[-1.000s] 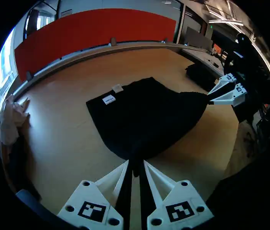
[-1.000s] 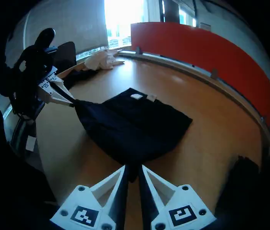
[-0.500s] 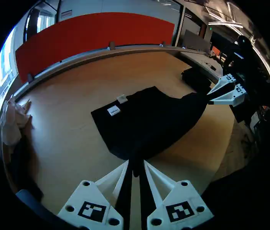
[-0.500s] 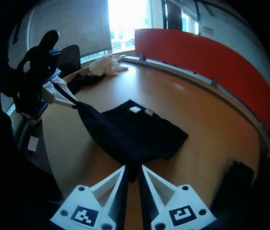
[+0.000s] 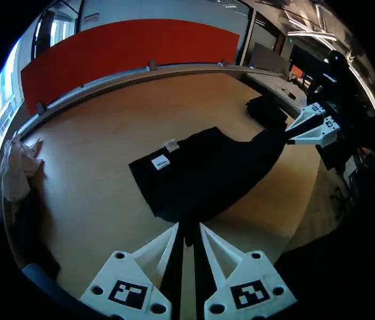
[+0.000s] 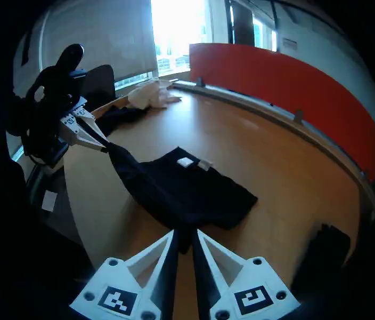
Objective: Fold towel
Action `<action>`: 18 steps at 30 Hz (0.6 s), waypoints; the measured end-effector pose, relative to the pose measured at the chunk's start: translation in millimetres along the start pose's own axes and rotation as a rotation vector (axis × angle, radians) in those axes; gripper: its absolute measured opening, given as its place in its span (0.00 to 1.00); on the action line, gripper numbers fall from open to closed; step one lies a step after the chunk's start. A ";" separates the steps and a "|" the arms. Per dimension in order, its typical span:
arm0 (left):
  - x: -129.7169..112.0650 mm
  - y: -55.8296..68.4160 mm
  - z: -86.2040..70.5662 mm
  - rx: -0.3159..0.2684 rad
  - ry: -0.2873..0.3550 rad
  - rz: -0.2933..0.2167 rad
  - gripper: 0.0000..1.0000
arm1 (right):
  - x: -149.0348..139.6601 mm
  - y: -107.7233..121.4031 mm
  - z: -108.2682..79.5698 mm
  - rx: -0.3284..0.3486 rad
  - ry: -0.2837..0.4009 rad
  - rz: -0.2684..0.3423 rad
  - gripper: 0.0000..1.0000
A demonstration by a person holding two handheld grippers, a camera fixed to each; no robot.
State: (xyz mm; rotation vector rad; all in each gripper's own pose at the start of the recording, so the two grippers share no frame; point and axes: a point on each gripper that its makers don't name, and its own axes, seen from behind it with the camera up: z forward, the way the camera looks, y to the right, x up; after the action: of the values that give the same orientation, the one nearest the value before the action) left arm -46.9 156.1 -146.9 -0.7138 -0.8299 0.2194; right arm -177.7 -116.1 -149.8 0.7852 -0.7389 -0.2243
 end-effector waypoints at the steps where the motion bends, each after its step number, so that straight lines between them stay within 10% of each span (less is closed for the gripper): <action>1: -0.1 0.3 -0.2 -0.001 0.000 -0.003 0.12 | 0.5 -0.8 -0.8 0.003 0.000 0.001 0.16; 18: 4.3 3.4 -7.5 -0.007 0.007 0.000 0.12 | 1.3 -6.3 -7.7 0.014 -0.008 -0.005 0.16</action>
State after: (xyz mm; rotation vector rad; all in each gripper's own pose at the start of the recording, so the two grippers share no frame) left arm -38.2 156.9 -150.1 -0.7205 -0.8243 0.2142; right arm -171.0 -116.7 -157.3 0.7996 -0.7471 -0.2269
